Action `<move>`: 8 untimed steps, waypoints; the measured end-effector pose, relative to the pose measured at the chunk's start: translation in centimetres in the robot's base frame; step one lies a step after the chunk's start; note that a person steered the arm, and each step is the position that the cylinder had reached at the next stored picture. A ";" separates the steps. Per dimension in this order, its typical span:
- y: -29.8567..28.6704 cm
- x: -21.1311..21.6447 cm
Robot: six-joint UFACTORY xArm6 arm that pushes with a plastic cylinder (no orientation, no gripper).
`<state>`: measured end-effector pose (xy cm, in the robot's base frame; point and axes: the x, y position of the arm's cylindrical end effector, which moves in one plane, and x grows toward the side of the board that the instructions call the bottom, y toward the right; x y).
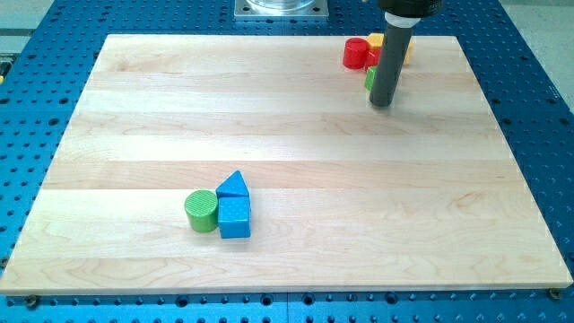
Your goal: Place your arm close to the yellow heart
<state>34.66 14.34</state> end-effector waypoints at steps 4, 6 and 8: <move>-7.8 12.2; 3.5 9.3; 12.5 -6.1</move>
<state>28.52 26.83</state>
